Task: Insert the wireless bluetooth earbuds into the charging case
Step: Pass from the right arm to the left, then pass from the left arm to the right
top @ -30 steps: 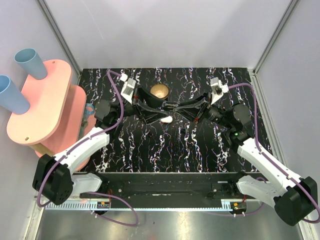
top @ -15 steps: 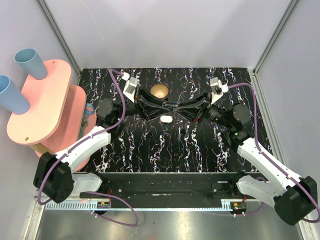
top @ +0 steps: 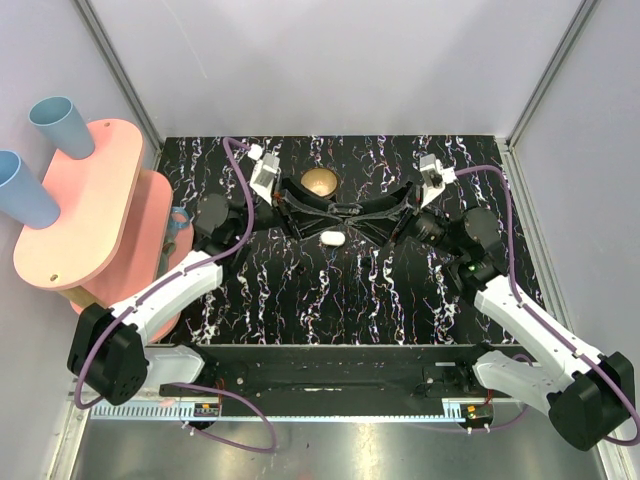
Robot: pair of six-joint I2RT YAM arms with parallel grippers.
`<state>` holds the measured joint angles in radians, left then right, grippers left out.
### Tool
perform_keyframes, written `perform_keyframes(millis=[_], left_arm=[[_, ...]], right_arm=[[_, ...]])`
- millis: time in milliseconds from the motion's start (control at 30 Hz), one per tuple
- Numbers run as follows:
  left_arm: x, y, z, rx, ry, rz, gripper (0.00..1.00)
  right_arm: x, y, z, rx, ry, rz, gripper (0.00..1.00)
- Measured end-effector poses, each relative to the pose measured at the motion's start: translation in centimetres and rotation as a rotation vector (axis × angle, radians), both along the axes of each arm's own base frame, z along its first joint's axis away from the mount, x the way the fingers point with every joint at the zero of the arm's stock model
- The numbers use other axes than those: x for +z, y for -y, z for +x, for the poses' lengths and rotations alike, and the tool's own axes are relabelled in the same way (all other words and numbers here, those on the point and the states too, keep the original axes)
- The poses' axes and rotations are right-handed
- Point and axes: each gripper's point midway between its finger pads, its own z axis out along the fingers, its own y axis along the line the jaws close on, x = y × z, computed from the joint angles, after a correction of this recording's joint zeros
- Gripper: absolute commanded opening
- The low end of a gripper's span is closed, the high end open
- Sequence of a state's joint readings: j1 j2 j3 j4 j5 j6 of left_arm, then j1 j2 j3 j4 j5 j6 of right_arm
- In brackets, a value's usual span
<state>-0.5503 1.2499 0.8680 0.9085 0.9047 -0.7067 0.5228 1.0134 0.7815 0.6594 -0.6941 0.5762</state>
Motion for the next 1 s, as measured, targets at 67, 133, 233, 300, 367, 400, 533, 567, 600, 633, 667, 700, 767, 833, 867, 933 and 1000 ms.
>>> perform_keyframes(millis=[67, 133, 233, 300, 367, 400, 533, 567, 600, 633, 667, 700, 767, 833, 867, 933, 1000], left_arm=[[-0.2, 0.2, 0.0, 0.001, 0.009, 0.01, 0.0], [-0.8, 0.4, 0.2, 0.01, 0.01, 0.033, 0.0], [-2.2, 0.4, 1.0, 0.057, 0.014, 0.094, 0.0], [-3.0, 0.2, 1.5, 0.1, 0.027, 0.131, 0.0], [-3.6, -0.3, 2.1, 0.159, 0.053, 0.175, 0.0], [-3.7, -0.5, 2.4, 0.186, 0.067, 0.192, 0.0], [-4.0, -1.6, 3.3, 0.289, 0.136, 0.242, 0.0], [-4.0, -1.9, 3.4, 0.311, 0.154, 0.251, 0.0], [-3.9, -2.1, 3.6, 0.33, 0.17, 0.258, 0.0], [-3.9, -2.3, 3.8, 0.346, 0.184, 0.262, 0.0], [-3.8, -2.4, 3.9, 0.362, 0.2, 0.267, 0.0], [-3.8, -2.6, 4.0, 0.373, 0.211, 0.271, 0.0], [-3.8, -2.7, 4.2, 0.39, 0.231, 0.28, 0.0], [-3.9, -2.7, 4.2, 0.397, 0.245, 0.287, 0.0], [-3.9, -2.6, 4.3, 0.4, 0.251, 0.29, 0.0], [-4.0, -2.6, 4.3, 0.404, 0.261, 0.294, 0.0], [-3.9, -2.6, 4.3, 0.407, 0.27, 0.295, 0.0]], right_arm=[[-0.2, 0.0, 0.3, -0.011, -0.025, -0.001, 0.74], [-0.5, 0.1, 0.7, -0.032, -0.05, -0.002, 0.77], [-1.2, 0.2, 1.6, -0.072, -0.129, -0.021, 0.84], [-1.2, 0.3, 2.0, -0.091, -0.171, -0.029, 0.87], [-0.8, 0.4, 2.3, -0.109, -0.211, -0.032, 0.88], [-0.6, 0.4, 2.4, -0.114, -0.237, -0.036, 0.89], [0.7, 0.3, 3.1, -0.126, -0.347, -0.034, 0.91], [0.7, 0.2, 3.3, -0.129, -0.38, -0.031, 0.92], [0.6, 0.1, 3.5, -0.132, -0.413, -0.029, 0.92], [0.2, 0.0, 3.6, -0.132, -0.457, -0.029, 0.92], [-0.3, -0.1, 3.9, -0.133, -0.506, -0.03, 0.92], [-0.9, -0.3, 4.1, -0.132, -0.555, -0.032, 0.92], [-2.3, -0.7, 4.5, -0.129, -0.646, -0.041, 0.91], [-3.3, -1.2, 5.0, -0.12, -0.718, -0.039, 0.91], [-3.8, -1.4, 5.2, -0.113, -0.755, -0.038, 0.89], [-4.2, -1.8, 5.4, -0.099, -0.804, -0.027, 0.86], [-4.3, -2.0, 5.3, -0.079, -0.828, -0.016, 0.81]])
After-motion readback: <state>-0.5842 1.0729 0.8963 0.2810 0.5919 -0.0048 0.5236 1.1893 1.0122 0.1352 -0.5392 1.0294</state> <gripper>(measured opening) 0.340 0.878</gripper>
